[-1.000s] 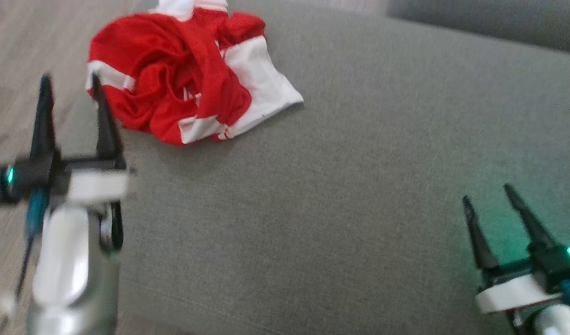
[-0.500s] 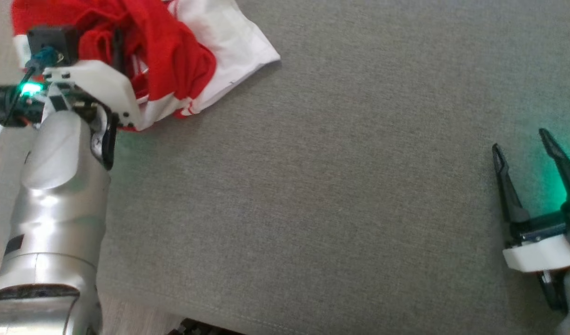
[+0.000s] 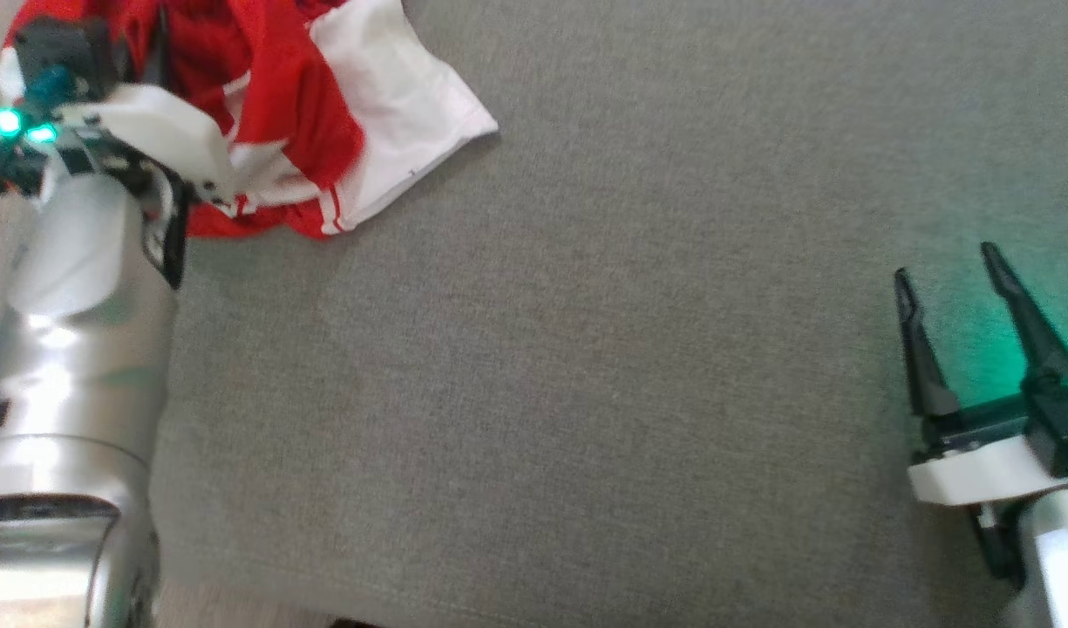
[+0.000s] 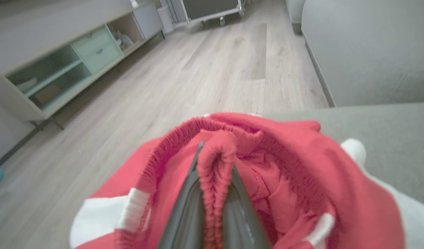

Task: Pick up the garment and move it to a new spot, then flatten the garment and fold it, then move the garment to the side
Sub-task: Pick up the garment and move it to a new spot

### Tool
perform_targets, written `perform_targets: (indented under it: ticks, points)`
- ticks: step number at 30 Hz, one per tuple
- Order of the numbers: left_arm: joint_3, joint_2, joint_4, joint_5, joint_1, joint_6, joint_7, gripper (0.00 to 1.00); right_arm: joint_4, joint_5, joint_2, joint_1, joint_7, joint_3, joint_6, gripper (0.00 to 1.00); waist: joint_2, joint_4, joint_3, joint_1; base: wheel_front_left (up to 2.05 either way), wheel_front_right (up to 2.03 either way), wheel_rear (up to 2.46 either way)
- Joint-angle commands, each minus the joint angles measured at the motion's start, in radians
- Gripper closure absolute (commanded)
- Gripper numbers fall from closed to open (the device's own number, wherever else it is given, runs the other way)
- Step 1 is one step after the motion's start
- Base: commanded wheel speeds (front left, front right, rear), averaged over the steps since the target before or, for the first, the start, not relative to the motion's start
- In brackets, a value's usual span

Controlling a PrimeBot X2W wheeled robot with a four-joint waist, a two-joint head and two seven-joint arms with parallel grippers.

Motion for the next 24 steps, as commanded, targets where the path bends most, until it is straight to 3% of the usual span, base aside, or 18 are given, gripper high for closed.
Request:
perform_targets:
  ticks: [1, 10, 17, 24]
  points:
    - [0.001, 0.074, -0.051, 0.014, -0.056, -0.006, -0.027, 1.00, -0.017, 0.010, 0.016, 0.006, -0.005, 0.029, -0.001, 0.00, 0.0000, -0.029, -0.076, -0.0001, 0.00, 0.00, 0.00]
    - [-0.072, 0.108, -0.191, 0.050, -0.107, -0.043, -0.017, 1.00, 0.017, 0.017, 0.124, 0.034, -0.005, 0.036, -0.001, 0.00, 0.0000, -0.144, -0.275, -0.0001, 0.00, 0.00, 0.00]
    - [-0.130, 0.113, -0.371, 0.024, -0.078, -0.066, 0.065, 1.00, 0.033, 0.026, 0.180, 0.083, -0.005, 0.034, -0.001, 0.00, 0.0000, -0.309, -0.424, -0.0001, 0.00, 0.00, 0.00]
    - [-0.177, 0.092, -0.570, -0.057, -0.016, -0.072, 0.170, 1.00, 0.035, 0.034, 0.197, 0.083, -0.005, 0.056, -0.001, 0.00, 0.0000, -0.474, -0.445, -0.0001, 0.00, 0.00, 0.00]
